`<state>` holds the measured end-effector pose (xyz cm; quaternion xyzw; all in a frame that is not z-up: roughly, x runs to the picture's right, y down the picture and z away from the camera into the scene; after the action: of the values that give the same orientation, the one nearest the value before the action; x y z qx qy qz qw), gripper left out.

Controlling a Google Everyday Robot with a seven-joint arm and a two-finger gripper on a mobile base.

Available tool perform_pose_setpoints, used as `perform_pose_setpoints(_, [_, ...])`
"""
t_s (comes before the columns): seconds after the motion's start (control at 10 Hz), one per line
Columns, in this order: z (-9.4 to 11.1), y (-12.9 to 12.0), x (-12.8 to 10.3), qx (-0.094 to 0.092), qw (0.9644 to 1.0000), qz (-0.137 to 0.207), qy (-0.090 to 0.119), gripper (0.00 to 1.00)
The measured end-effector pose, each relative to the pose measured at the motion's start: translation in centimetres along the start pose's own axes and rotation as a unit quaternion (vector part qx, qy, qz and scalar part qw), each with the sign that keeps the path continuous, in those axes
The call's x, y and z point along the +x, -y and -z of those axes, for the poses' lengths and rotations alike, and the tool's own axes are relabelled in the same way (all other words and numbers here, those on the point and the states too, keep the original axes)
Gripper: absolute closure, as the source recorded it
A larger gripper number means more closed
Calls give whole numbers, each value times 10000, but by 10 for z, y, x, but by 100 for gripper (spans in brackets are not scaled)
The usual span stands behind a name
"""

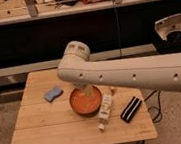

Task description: Move the arm in a circular motion

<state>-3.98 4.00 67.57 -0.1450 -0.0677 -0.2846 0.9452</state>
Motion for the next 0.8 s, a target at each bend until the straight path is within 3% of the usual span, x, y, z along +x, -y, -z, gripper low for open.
perform_pose_setpoints(0.2, [-1,5,5,70,9999,-88,97,20])
perform_pose_setpoints(0.4, [-7,6,33,166,9991,-299,241,20])
perform_pose_setpoints(0.8, [-22,-16,119,270,9953,-780,499,20])
